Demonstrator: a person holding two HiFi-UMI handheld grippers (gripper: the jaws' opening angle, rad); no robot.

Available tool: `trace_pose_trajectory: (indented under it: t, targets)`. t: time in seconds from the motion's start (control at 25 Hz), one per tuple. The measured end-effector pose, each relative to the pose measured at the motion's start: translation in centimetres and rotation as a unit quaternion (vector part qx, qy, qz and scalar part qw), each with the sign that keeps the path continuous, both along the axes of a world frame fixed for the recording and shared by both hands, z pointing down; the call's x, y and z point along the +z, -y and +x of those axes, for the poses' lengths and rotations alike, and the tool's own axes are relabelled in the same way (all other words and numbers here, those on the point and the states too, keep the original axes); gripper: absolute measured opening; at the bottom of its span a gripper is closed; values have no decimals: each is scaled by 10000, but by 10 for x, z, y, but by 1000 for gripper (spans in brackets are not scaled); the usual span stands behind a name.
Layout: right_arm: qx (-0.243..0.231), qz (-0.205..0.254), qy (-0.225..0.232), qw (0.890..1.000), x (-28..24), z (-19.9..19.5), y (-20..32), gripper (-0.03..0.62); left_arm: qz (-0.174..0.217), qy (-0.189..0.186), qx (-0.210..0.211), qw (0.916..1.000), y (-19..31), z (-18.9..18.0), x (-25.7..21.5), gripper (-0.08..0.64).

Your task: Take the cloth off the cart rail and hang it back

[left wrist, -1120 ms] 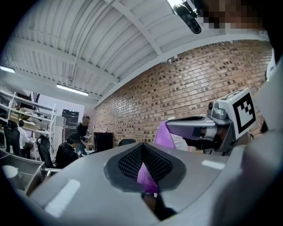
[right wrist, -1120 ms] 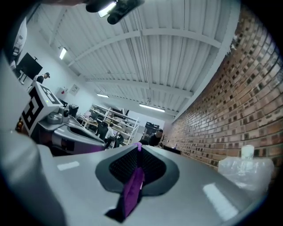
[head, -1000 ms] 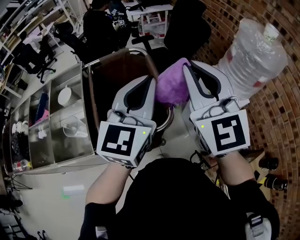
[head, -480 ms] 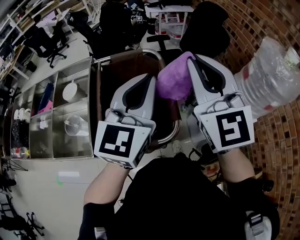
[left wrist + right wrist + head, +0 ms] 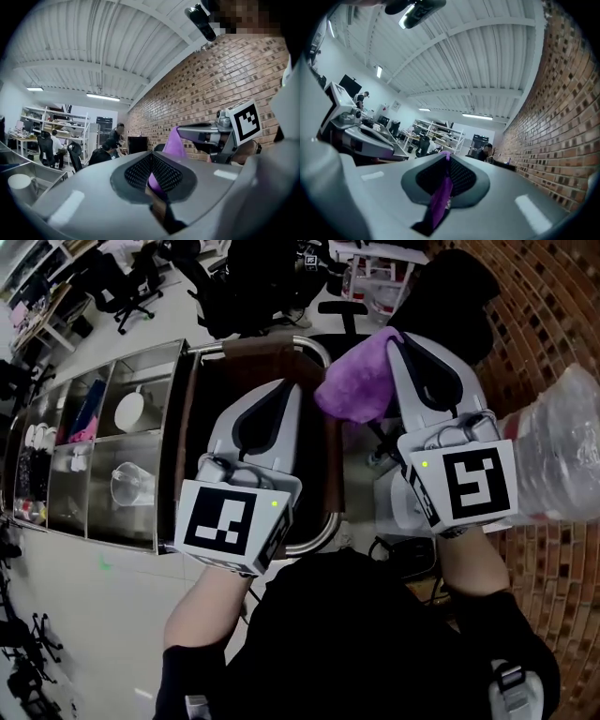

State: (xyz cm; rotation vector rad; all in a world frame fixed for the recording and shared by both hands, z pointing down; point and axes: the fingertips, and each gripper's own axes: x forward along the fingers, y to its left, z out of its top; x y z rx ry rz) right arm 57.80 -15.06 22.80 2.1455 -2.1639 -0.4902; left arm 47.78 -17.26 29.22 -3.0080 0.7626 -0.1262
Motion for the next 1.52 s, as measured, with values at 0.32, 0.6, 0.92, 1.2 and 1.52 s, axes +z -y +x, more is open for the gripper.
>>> trace_pose_trajectory:
  t: [0.32,0.6,0.92,1.2,1.52]
  targets:
    - [-384,-219,134,9989,33,36,52,21,-56,123,-498,9987,29,25,24,-4]
    - [-801,-183,279,9962,37,46,95,21,-103,235,-932,9953,46,30,33,-4]
    - [-1092,-319,319,9930,46,42,153,21,-291,-2,-1255,9917,84,28,35,-3]
    - [-1218,-400,396,9910,59,43,198,21,-532,156,-1544,9865,108,22,48,-3]
    - [-1455,-825,716,9833,103,38,232,21,-668,235,-1757,9819,127,18,65,-3]
